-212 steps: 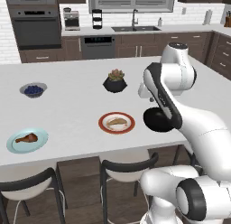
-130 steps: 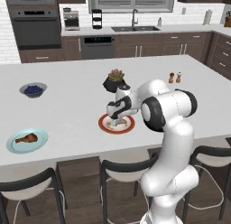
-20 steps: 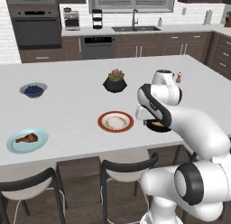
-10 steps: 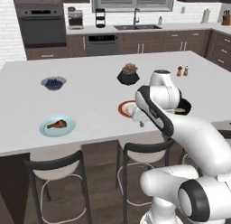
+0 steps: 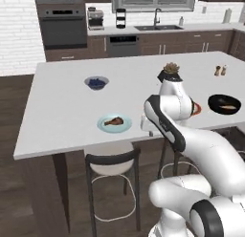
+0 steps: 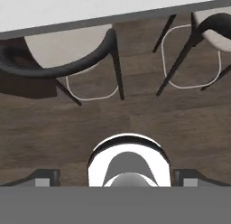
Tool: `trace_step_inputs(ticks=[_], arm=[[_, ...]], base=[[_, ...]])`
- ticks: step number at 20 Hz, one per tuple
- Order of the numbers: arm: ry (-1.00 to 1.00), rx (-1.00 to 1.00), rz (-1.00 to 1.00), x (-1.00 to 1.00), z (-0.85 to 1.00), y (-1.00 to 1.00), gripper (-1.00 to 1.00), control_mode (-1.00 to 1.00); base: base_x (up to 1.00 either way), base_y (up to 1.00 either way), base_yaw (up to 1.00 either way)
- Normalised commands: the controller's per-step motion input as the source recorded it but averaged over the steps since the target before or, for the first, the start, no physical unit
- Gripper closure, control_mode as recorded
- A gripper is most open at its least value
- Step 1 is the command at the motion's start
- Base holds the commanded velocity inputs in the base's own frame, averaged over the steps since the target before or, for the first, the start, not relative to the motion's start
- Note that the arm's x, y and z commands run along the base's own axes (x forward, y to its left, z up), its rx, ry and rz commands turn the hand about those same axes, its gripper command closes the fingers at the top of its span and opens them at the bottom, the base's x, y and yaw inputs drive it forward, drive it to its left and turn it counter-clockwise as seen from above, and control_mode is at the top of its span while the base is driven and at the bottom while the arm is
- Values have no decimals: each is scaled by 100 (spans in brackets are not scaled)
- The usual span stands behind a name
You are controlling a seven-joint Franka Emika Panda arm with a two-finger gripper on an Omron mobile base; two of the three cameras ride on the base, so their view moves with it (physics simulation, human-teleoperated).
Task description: Pick the chicken drumstick and sweet potato from their plates and place them in the bowl. Then put the bowl in the fridge.
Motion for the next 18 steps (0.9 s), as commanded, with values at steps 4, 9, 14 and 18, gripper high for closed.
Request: trace_step_inputs(ticks=[4,9,14,18], arm=[[0,0,0,0,0,0,-100,100],[3,0,0,13,0,0,-100,-100],[21,0,-15,63,-11,-8,-100,-100],[6,0,16,54,-15,-33,-100,-100]], base=[[100,94,0],[71,27,0],[0,0,0],[0,0,0]])
